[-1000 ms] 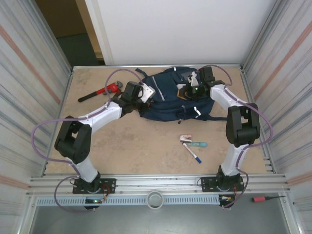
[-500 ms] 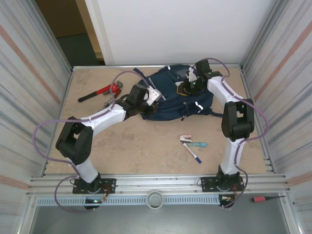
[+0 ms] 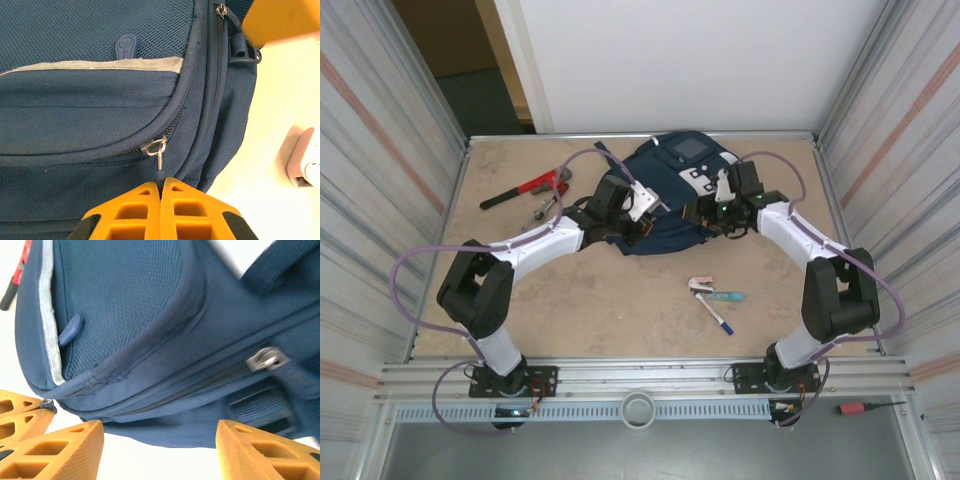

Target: Pack the student bag

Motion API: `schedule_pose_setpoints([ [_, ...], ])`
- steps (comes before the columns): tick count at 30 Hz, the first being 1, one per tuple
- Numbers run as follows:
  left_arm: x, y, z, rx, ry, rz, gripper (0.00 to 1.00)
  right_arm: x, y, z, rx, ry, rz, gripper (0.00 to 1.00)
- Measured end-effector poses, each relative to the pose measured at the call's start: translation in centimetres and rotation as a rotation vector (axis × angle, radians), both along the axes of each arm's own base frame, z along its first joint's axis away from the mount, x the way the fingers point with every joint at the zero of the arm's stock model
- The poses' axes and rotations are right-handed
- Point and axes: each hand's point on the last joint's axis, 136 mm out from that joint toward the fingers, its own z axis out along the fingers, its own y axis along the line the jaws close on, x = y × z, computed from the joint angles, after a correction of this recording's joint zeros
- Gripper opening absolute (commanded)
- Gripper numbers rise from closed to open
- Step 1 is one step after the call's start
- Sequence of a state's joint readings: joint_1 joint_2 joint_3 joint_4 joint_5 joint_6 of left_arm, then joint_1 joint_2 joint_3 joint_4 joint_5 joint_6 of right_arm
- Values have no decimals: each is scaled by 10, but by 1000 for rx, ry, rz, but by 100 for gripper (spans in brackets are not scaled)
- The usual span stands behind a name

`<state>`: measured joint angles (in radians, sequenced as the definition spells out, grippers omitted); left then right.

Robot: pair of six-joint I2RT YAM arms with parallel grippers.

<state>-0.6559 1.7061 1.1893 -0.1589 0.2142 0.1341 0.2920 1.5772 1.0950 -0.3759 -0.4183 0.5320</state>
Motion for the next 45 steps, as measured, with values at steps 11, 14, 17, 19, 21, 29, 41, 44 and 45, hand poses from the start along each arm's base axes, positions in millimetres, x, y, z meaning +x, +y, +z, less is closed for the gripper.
schedule_pose_setpoints([
  [11,0,0,0,-1,1,-2,0,5,25,-23,125,15,-148,63],
  [14,1,1,0,2,-2,4,0,14,28,-26,155,14,-174,58],
  [17,2,2,0,5,-7,9,0,18,31,-31,170,21,-190,33],
  [19,3,2,1,5,-13,14,0,20,31,-31,182,21,-200,17],
  [21,4,4,-1,12,-17,21,0,21,33,-29,198,10,-203,7],
  [29,26,34,-8,75,-57,123,0,23,11,-29,224,-4,-179,0],
  [41,38,48,-7,68,-64,142,0,20,-15,-17,212,30,-15,6],
  [44,30,41,-10,46,-44,112,0,20,-25,-22,183,60,-16,18],
  [45,27,38,-12,40,-35,101,0,19,-28,-23,168,64,-17,25],
])
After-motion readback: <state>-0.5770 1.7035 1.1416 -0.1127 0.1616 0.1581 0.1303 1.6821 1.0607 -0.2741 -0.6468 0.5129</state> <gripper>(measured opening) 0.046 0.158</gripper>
